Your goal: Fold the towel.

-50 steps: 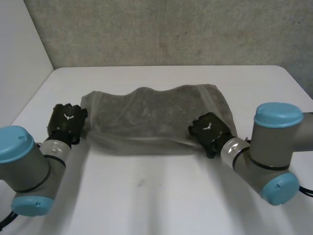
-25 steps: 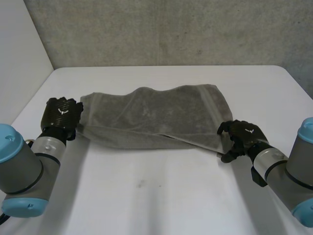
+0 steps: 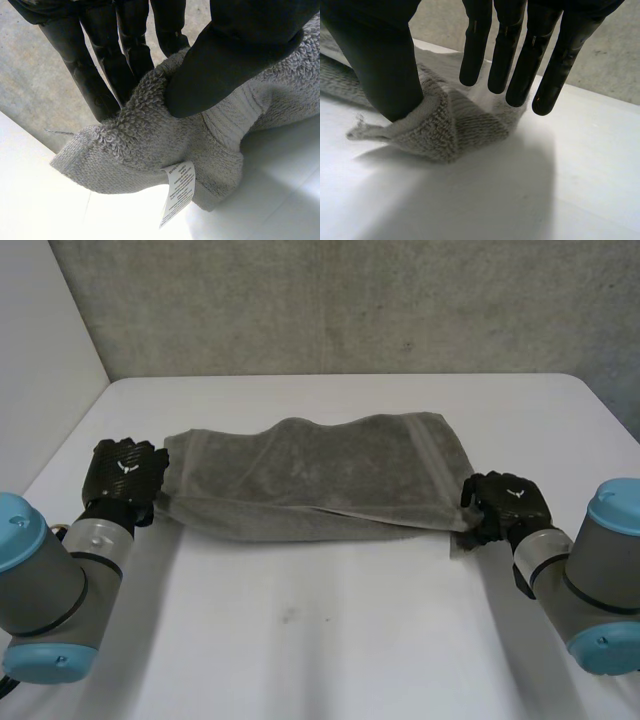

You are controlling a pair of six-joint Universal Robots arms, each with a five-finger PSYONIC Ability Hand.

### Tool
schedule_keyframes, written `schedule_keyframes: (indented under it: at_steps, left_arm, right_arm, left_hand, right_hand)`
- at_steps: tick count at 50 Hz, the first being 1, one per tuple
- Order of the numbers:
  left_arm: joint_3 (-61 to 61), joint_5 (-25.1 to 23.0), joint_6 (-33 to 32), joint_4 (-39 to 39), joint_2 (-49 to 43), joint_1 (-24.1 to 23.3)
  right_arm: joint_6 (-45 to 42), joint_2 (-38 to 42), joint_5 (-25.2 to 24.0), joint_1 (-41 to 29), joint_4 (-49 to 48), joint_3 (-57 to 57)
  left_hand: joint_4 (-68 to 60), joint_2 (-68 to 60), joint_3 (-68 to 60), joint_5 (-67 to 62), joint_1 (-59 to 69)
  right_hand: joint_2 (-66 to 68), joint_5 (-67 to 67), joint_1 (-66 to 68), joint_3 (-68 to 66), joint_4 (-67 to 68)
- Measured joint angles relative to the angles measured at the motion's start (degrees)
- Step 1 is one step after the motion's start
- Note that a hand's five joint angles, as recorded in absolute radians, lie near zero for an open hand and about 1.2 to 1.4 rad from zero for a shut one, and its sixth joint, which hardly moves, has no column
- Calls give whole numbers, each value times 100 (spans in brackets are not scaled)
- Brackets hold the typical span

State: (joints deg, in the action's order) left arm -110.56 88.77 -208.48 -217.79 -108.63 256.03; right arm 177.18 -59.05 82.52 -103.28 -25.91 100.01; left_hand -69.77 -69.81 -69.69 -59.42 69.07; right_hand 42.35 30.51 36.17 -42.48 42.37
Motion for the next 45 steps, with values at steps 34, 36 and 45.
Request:
schedule_keyframes:
  at_steps: [34, 36, 45]
  left_arm:
    - [-89, -9, -68, 1595, 1030, -45]
    - [-108, -9, -68, 1871, 1175, -44]
    - [-385, -36, -327, 2972, 1664, 23]
  right_arm:
    - [-2223, -2160, -1016, 701, 2819, -670]
    - [-2551, -2265, -1069, 742, 3144, -726]
    - [-5175, -2541, -1040, 881, 5067, -860]
  left_hand:
    - [-1, 0, 0, 0, 0]
    - [-1, 0, 0, 0, 0]
    - [-2, 0, 0, 0, 0]
  right_hand:
    - [2480, 2535, 1805, -2542, 2579]
    - [2480, 2535, 1805, -2542, 2579]
    - [2480, 2539, 1805, -2549, 2581]
